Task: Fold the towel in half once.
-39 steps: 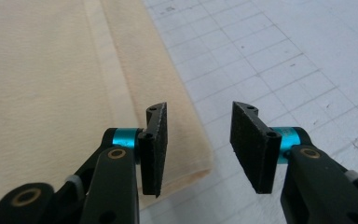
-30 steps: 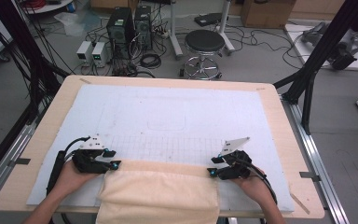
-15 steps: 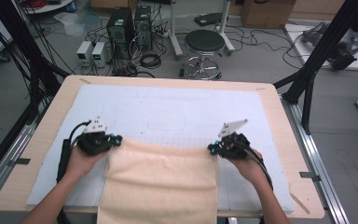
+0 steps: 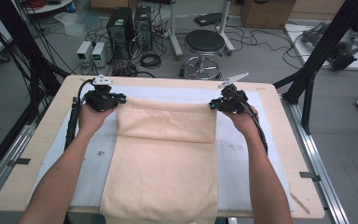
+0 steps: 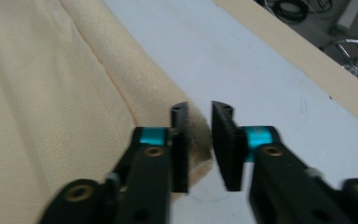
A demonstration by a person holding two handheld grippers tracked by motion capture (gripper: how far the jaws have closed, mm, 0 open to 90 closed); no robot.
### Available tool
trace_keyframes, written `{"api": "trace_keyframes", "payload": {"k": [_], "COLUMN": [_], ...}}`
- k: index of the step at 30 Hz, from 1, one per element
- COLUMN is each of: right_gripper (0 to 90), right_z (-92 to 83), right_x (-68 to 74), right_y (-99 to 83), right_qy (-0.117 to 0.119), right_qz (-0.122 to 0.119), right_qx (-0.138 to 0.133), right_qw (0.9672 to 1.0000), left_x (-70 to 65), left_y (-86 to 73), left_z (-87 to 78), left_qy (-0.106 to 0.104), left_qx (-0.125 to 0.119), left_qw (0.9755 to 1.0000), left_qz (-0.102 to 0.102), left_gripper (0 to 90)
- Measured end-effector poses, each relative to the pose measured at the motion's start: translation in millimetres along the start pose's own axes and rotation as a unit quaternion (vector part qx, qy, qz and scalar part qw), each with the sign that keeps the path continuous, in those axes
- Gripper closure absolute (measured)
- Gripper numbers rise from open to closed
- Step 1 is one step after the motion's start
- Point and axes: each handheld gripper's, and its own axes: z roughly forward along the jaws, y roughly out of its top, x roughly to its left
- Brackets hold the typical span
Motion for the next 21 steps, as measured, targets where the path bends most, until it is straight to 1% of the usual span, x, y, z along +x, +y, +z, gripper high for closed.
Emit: {"api": "trace_keyframes", "payload": {"k": [1,2,3,6,8,9,11,13,14,16,17,18,20,21], "right_gripper": [66.0,64.1,63.6,59.6,57.9,57.4,55.3,54.9,54.8,54.8,55.0,55.4,58.8,61.2], "right_z": [1.8,2.6,2.8,5.1,9.6,12.7,19.6,27.2,31.3,39.0,43.5,46.4,52.6,54.5], "right_x": [0.3,2.1,3.7,11.2,16.4,18.3,21.9,24.8,25.5,27.3,27.6,27.5,26.9,27.2], "right_y": [-2.7,-5.9,-9.7,-21.8,-28.6,-31.5,-35.3,-37.9,-39.4,-42.4,-44.6,-45.8,-49.4,-51.0], "right_qy": [0.001,-0.002,0.002,0.019,0.024,0.026,0.03,0.034,0.035,0.036,0.036,0.038,0.038,0.039], "right_qz": [0.004,0.004,-0.001,0.001,0.003,0.002,0.001,-0.001,-0.003,-0.001,0.002,0.007,0.008,0.014], "right_qx": [0.003,0.004,0.0,-0.01,-0.003,-0.002,0.01,0.021,0.025,0.036,0.042,0.047,0.054,0.054], "right_qw": [1.0,1.0,1.0,0.9998,0.9997,0.9997,0.9995,0.9992,0.9991,0.9987,0.9984,0.9981,0.9978,0.9977], "left_x": [0.5,0.2,-0.4,-0.4,-1.1,-1.8,-4.0,-6.3,-7.1,-7.5,-8.2,-8.4,-10.2,-11.1], "left_y": [-3.8,-8.7,-13.9,-28.4,-36.4,-39.5,-43.8,-46.6,-47.5,-49.7,-50.7,-51.9,-54.8,-56.3], "left_z": [0.5,0.2,0.1,1.0,3.7,5.4,9.9,15.3,18.1,24.2,26.5,29.1,34.6,37.0], "left_qy": [-0.005,-0.009,-0.014,-0.03,-0.038,-0.041,-0.045,-0.05,-0.049,-0.052,-0.05,-0.05,-0.048,-0.047], "left_qx": [0.006,0.005,0.0,0.007,0.008,0.012,0.019,0.028,0.033,0.047,0.051,0.059,0.076,0.085], "left_qw": [1.0,0.9999,0.9999,0.9995,0.9991,0.999,0.9987,0.9983,0.9982,0.9975,0.9974,0.997,0.9959,0.9953], "left_qz": [0.001,0.003,-0.001,-0.006,-0.014,-0.016,-0.014,-0.011,-0.009,-0.009,-0.012,-0.011,-0.008,-0.005], "left_gripper": [67.9,66.2,65.9,64.2,64.2,64.0,62.9,61.5,61.1,60.3,60.4,60.6,63.1,65.8]}}
